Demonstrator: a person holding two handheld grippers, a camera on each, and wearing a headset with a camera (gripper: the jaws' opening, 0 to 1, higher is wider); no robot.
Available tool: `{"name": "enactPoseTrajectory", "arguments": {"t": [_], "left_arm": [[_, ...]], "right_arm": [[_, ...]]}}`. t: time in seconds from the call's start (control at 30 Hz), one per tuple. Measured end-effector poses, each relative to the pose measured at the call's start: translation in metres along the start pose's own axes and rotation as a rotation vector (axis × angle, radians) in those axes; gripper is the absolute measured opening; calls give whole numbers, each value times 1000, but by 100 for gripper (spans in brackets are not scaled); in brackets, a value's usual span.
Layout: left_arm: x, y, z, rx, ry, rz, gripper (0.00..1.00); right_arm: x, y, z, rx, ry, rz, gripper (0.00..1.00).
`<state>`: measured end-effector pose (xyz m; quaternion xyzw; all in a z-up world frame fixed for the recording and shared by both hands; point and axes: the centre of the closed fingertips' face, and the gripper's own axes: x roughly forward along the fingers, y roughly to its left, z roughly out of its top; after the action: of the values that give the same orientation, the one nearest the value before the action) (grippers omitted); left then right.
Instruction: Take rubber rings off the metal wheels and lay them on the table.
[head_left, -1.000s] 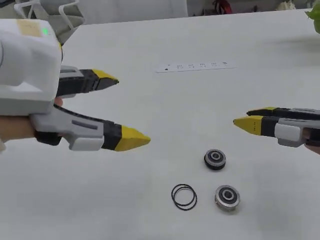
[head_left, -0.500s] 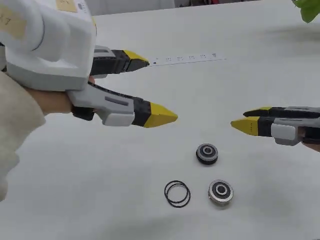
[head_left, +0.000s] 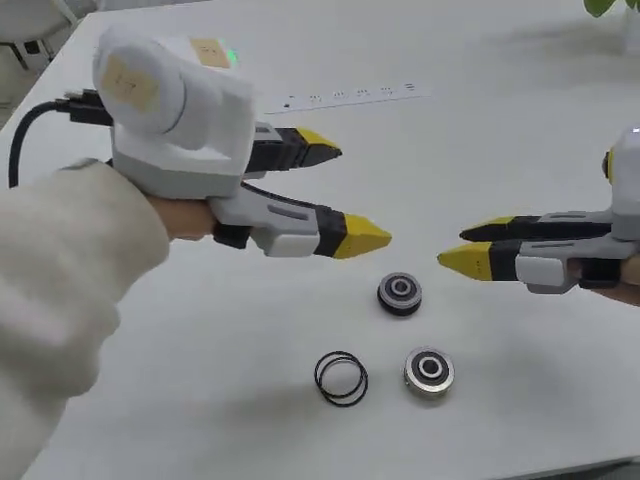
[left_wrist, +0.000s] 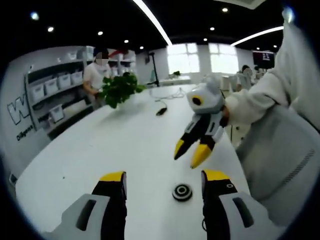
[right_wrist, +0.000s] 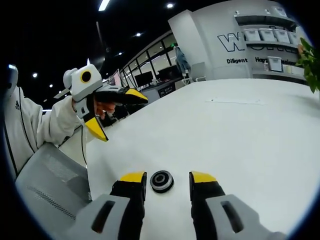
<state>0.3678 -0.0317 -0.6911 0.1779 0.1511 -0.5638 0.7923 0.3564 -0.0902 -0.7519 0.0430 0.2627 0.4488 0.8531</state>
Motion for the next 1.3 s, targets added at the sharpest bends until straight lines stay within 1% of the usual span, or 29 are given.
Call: {"name": "enactPoseTrajectory", "arguments": {"t": [0.07,0.13,0.23,0.27,0.33,0.4,0.57,0.67,0.73,0.77,0.83,0.93,1.03,1.17,1.3], "left_arm": [[7,-2,-5,-19,0,-12,58],[14,-6,-10,-31,4,-26,54],[23,-9,-16,-27,7,-36,50],[26,-9,-19,-27,11,-37,49],[32,-10,-28,-28,34,-42,47],[36,-11,-33,-29,40,-45,44],[48,-19,-44,-40,52,-64,41],[56,-27,-51,-22,71,-84,37],[61,-31,-54,-16,78,-81,33],[63,-31,-58,-15,85,-70,29],[66,-34,-63,-17,90,-66,25],[68,-39,-69,-27,101,-78,26],[69,-43,-71,-18,102,-84,22],[68,-41,-72,-20,105,-77,19],[67,-37,-74,-33,107,-67,18]], "right_arm": [[4,3,-7,-27,27,14,30],[7,6,-11,-55,40,24,30],[12,8,-14,-54,48,38,30],[13,9,-16,-56,54,43,30],[17,9,-24,-78,84,51,30],[19,9,-30,-87,103,54,29],[23,9,-37,-112,122,61,27],[28,11,-41,-132,138,66,27],[30,10,-42,-139,140,65,27],[30,10,-43,-142,144,62,26],[31,8,-44,-146,149,56,26],[32,9,-45,-139,148,58,26],[34,10,-48,-149,157,60,25],[35,13,-52,-163,176,71,25],[36,13,-53,-164,177,71,25]]}}
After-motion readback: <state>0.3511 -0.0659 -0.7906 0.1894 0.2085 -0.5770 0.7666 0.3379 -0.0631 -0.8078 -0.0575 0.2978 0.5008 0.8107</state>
